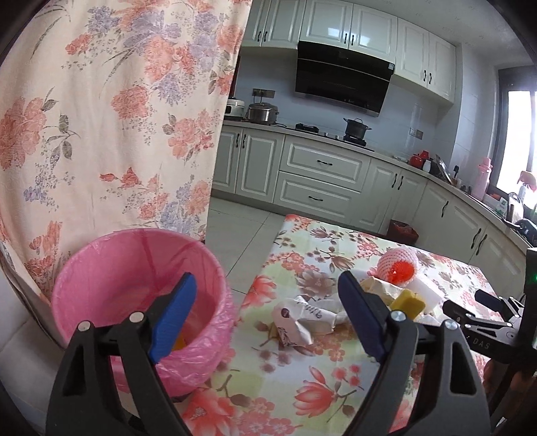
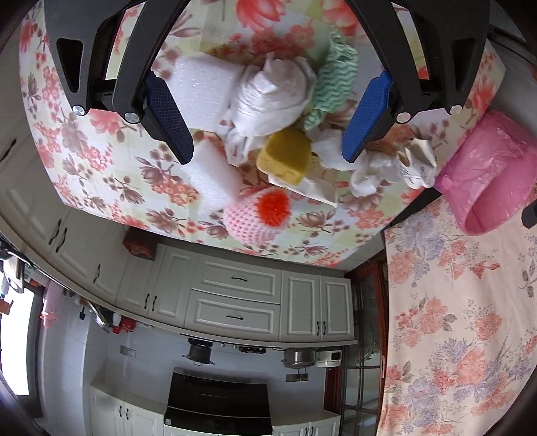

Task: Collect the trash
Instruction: 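Move both open tools back toward the trash on the table, then grasp the white foam block with the right tool while the left grasps the green striped cloth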

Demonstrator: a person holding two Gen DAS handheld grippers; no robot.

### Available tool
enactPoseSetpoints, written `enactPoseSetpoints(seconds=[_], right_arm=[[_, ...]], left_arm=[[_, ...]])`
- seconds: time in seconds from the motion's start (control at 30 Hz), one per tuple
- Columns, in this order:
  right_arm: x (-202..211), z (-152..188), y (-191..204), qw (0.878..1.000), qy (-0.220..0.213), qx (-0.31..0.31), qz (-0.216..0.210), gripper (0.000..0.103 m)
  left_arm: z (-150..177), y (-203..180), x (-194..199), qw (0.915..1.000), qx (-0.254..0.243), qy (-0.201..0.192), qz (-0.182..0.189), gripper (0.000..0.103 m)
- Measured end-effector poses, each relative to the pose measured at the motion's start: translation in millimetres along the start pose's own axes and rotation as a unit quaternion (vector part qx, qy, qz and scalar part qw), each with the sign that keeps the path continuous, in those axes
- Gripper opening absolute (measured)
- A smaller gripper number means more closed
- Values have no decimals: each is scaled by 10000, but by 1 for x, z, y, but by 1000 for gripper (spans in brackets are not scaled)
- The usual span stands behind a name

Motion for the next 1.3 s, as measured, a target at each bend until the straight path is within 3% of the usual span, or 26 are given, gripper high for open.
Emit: enactPoseSetpoints(seconds=[0.3, 0.5, 0.6, 1.0, 1.13, 1.23, 1.3], right_arm=[[-11, 31, -49, 9995, 223, -172, 111, 85], [-26, 44, -59, 9970, 551, -484, -228, 84], [-36, 50, -62, 9955, 677, -556, -371, 84], [-57, 68, -70, 9921, 1087, -564, -261, 83], [-60, 72, -72, 9919, 1145, -482, -248, 67], [-62, 74, -75, 9909, 1199, -504, -338, 55], [-63, 76, -77, 9910, 1207, -483, -323, 51]], left_arm=[[20, -56, -27, 9981, -309, 349, 414, 83], [40, -91, -48, 9933, -479, 787, 701, 83], [48, -100, -56, 9912, -479, 930, 812, 83], [69, -120, -87, 9828, -435, 1437, 1074, 82], [81, -129, -97, 9771, -422, 1663, 1256, 77], [90, -136, -106, 9724, -397, 1838, 1383, 66], [96, -141, -110, 9701, -428, 1920, 1422, 64]])
Point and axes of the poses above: each gripper's, at about its wrist camera, not at the fingertips, and x roughly against the way its jaws point, y to its left, z to its underside, the point moved 6 cm from there along -x, roughly the way its jaws point, and after that the axes turned 10 degrees about z, right-handed, at the moved point
